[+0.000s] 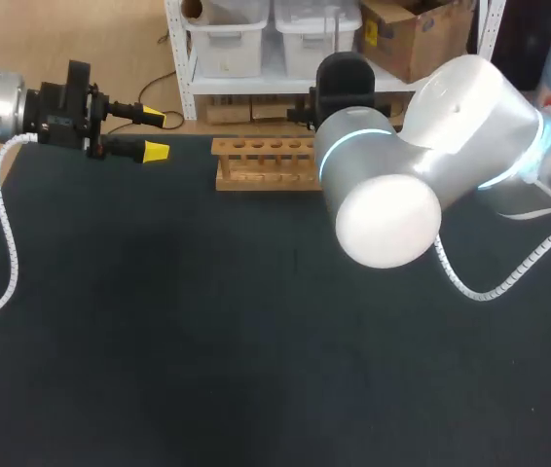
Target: Grasp the test tube, adjust it, and insert it.
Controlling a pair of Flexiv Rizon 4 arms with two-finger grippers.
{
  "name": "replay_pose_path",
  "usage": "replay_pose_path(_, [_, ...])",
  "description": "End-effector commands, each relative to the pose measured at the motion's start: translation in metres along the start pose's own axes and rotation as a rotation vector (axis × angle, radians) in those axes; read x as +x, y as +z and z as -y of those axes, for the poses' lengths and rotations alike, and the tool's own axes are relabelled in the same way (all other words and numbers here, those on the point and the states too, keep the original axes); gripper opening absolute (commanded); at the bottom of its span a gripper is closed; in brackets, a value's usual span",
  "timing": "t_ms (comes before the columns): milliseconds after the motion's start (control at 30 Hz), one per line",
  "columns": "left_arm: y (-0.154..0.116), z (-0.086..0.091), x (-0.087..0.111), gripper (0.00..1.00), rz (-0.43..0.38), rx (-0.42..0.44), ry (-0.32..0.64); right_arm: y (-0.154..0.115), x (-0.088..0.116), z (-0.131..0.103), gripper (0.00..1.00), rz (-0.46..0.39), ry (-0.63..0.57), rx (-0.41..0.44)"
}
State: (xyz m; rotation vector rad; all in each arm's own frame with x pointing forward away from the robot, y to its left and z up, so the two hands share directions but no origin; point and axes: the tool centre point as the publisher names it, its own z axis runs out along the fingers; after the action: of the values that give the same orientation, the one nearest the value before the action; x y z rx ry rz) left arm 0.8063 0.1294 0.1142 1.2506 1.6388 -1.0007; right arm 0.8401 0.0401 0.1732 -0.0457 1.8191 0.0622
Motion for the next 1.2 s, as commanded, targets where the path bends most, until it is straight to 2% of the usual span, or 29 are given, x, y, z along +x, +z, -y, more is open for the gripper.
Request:
replay_pose_path(33, [0.0, 0.0, 0.001, 1.0, 0.002, -0.001, 0.003, 0.0, 0.0, 0.001, 0.0, 0.003, 0.001, -0.003])
replay_pose_path(100, [0.0, 0.0, 0.001, 1.0, 0.002, -0.001, 0.003, 0.0, 0.0, 0.001, 0.0, 0.003, 0.001, -0.003])
replay_pose_path(300, [0.0, 0.0, 0.001, 1.0, 0.002, -0.001, 0.003, 0.007, 0.002, -0.005, 0.0, 0.128, 0.082, 0.036])
replay_pose_path(400, [0.0, 0.0, 0.001, 1.0, 0.002, -0.001, 0.003, 0.008, -0.002, -0.01, 0.0, 0.164, 0.097, 0.035])
replay_pose_path(833, [0.0, 0.0, 0.001, 1.0, 0.002, -0.001, 0.003, 0.013, -0.004, -0.022, 0.0, 0.179, 0.102, 0.016])
replay_pose_path(1200, [0.0, 0.0, 0.001, 1.0, 0.002, -0.001, 0.003, 0.026, 0.006, -0.024, 0.0, 0.191, 0.083, -0.001])
